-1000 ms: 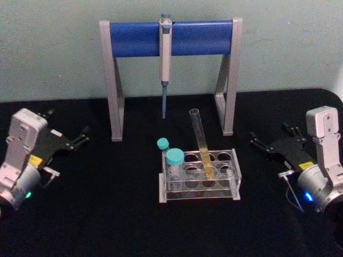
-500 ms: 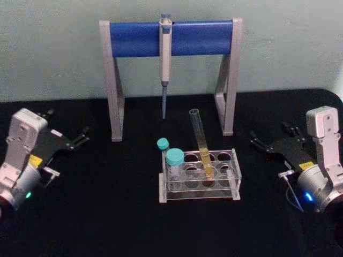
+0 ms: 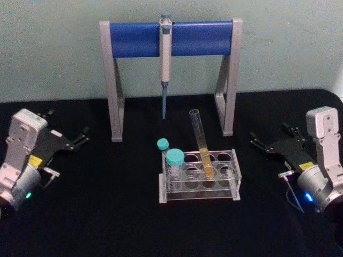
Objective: Pick up the test tube from the test tube rack, shake it, then place it back into the test tube rack.
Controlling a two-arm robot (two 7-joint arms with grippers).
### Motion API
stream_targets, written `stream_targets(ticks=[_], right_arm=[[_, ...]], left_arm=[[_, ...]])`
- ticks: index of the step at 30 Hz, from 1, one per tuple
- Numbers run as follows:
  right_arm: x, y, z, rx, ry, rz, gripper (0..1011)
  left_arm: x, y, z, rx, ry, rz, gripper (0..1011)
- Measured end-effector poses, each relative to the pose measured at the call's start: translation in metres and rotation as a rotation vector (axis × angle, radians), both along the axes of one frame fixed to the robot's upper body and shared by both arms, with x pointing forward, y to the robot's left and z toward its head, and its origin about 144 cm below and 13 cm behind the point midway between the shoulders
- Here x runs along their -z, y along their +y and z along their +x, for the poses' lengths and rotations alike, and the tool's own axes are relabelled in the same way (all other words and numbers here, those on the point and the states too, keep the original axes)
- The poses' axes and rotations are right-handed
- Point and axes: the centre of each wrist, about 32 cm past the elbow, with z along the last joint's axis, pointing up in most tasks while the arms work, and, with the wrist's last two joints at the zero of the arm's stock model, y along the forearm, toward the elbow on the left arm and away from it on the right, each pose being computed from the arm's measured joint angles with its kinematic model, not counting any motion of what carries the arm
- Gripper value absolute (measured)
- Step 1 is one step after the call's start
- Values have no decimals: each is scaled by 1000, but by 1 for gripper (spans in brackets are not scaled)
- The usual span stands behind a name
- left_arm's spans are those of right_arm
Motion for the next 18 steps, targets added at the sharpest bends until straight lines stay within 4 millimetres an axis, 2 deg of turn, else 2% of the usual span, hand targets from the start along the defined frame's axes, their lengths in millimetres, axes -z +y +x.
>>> stream_targets(ticks=[18], right_arm=[[0, 0, 0, 0, 0, 0, 1000]], left_arm=[[0, 0, 0, 0, 0, 0, 1001]])
